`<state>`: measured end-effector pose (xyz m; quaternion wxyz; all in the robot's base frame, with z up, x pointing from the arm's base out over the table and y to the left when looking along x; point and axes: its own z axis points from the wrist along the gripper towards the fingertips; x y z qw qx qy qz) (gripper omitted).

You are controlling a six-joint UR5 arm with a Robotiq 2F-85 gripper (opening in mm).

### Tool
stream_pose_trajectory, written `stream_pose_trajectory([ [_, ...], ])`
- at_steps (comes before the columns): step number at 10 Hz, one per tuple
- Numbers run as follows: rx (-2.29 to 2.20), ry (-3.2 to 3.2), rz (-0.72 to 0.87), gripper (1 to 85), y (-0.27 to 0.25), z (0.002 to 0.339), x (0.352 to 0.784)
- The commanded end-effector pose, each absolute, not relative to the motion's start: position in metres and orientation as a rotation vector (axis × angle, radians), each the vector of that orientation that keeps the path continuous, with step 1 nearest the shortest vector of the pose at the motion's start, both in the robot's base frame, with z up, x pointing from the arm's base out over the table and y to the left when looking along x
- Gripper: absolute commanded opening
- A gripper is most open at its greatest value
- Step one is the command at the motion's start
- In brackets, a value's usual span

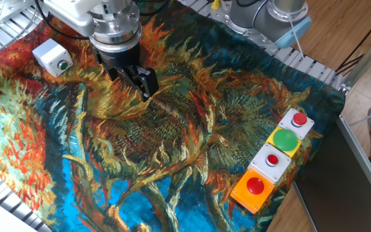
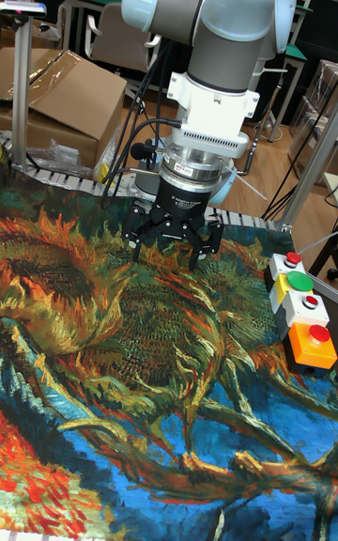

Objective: Press the button horizontally

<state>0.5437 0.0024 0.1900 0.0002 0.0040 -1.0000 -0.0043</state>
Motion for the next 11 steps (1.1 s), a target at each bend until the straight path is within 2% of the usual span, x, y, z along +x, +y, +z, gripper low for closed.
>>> stream_pose_trajectory([
  [1,0.271,-3.21,-0.139,1.3,0.027,0.192,0.563],
  [6,0.061,-3.116,-0.002,1.3,0.011,0.19,0.538],
  [9,-0.117,-3.104,-0.09,1.3,0.027,0.189,0.538],
  [11,-0.112,-3.098,-0.047,1.3,0.024,0.186,0.538],
])
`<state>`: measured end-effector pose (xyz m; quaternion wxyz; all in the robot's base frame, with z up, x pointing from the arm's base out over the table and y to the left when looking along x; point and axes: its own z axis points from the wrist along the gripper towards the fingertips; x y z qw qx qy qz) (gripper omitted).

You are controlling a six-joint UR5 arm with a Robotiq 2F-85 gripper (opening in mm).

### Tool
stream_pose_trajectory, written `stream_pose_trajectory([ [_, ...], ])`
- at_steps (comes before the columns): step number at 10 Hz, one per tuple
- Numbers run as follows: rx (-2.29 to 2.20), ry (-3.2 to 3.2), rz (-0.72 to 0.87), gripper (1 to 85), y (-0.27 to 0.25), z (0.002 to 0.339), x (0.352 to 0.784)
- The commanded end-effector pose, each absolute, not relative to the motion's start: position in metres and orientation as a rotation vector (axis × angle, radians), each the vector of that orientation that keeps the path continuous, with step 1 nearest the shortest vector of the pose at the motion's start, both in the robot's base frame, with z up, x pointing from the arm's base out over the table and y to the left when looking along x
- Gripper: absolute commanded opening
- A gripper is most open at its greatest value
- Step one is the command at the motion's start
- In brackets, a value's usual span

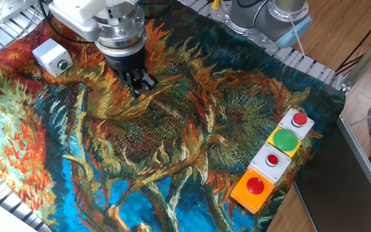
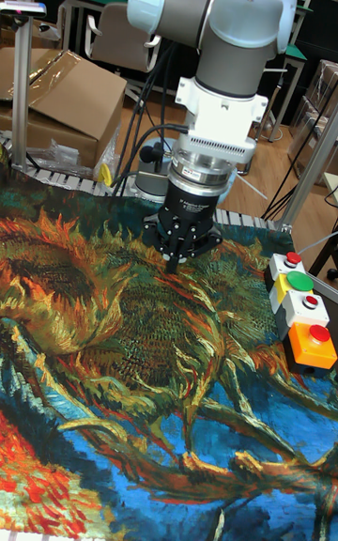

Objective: Press the button horizontally

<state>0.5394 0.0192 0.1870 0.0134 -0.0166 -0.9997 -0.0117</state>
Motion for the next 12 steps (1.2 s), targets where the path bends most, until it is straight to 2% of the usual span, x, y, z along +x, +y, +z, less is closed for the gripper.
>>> stream_pose_trajectory([
  [1,-0.089,-3.096,-0.016,1.3,0.019,0.186,0.537],
  [4,-0.02,-3.146,-0.016,1.3,0.019,0.186,0.549],
  [8,0.198,-3.219,-0.102,1.3,0.034,0.187,0.569],
  [9,0.197,-3.285,-0.158,1.3,0.043,0.19,0.586],
  [12,0.188,-3.318,-0.144,1.3,0.041,0.191,0.595],
])
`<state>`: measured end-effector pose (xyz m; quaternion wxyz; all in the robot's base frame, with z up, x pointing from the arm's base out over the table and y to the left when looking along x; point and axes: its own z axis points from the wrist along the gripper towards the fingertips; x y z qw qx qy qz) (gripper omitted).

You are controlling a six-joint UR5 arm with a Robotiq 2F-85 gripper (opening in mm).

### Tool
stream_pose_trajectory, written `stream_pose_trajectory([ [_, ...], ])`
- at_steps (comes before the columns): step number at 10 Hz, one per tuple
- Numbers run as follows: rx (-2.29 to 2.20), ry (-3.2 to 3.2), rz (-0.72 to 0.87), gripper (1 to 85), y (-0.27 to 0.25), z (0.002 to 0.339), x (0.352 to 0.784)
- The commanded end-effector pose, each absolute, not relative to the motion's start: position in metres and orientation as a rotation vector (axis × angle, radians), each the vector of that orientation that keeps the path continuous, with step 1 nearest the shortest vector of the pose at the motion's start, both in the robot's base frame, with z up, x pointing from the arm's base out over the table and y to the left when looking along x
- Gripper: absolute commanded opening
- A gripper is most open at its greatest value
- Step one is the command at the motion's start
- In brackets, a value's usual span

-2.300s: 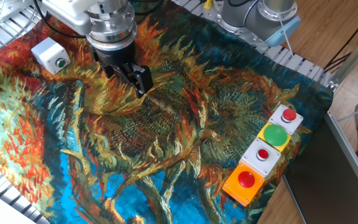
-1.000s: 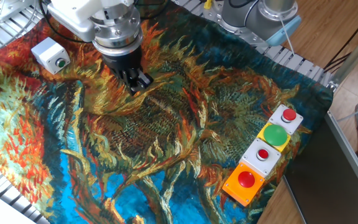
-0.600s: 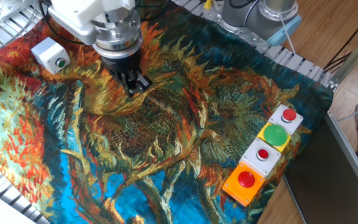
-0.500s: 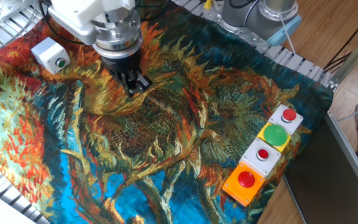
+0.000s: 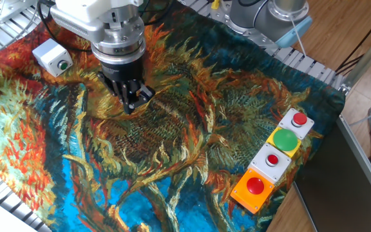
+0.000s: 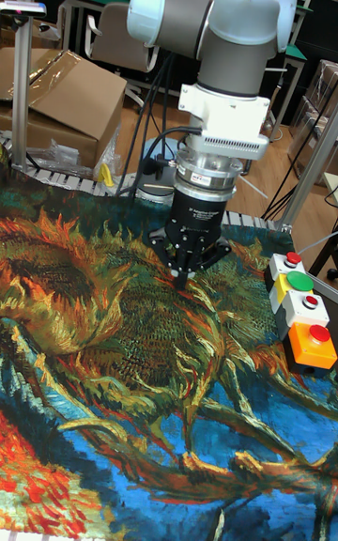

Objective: Press the button horizontally

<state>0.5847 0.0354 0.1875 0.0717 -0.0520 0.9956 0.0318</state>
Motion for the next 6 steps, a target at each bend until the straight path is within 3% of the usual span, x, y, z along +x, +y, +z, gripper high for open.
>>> stream_pose_trajectory([
  [1,-0.158,2.954,0.136,1.3,0.042,0.191,0.594],
  [3,-0.12,3.0,0.173,1.3,0.049,0.189,0.582],
  [6,-0.346,3.026,0.008,1.3,0.009,0.177,0.568],
])
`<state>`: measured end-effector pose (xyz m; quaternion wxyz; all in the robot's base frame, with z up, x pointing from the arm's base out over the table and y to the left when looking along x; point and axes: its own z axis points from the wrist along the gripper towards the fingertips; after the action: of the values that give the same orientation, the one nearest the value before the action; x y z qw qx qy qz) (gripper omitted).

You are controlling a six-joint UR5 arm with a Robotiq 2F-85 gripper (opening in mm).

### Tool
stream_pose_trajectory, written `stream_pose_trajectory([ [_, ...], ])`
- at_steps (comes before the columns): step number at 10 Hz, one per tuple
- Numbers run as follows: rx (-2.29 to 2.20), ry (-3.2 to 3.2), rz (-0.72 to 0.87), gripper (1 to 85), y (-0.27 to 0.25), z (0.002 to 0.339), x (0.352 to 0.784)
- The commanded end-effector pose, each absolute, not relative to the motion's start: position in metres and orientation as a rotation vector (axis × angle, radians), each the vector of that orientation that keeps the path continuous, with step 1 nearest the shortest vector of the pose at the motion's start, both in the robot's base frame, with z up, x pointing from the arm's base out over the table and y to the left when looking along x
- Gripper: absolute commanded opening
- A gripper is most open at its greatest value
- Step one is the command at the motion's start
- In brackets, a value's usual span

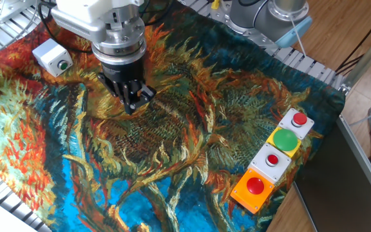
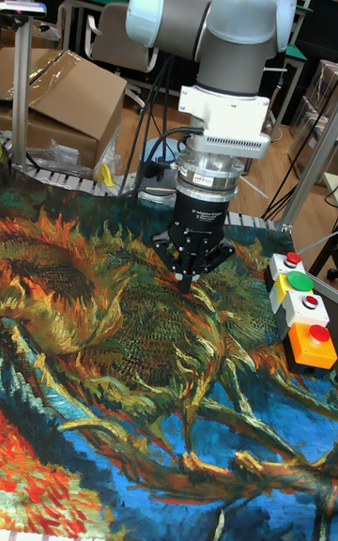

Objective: Press the button horizontally

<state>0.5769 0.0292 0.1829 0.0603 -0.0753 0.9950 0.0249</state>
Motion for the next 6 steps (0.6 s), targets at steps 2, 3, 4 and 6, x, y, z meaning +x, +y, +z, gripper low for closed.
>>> stream_pose_trajectory([
  [2,-0.452,3.021,-0.05,1.3,-0.027,0.163,0.55],
  [3,-0.527,2.989,-0.082,4.0,-0.033,0.162,0.554],
  [4,-0.532,2.992,-0.044,18.7,-0.026,0.162,0.552],
  [6,-0.514,3.051,-0.165,27.7,-0.049,0.162,0.54],
])
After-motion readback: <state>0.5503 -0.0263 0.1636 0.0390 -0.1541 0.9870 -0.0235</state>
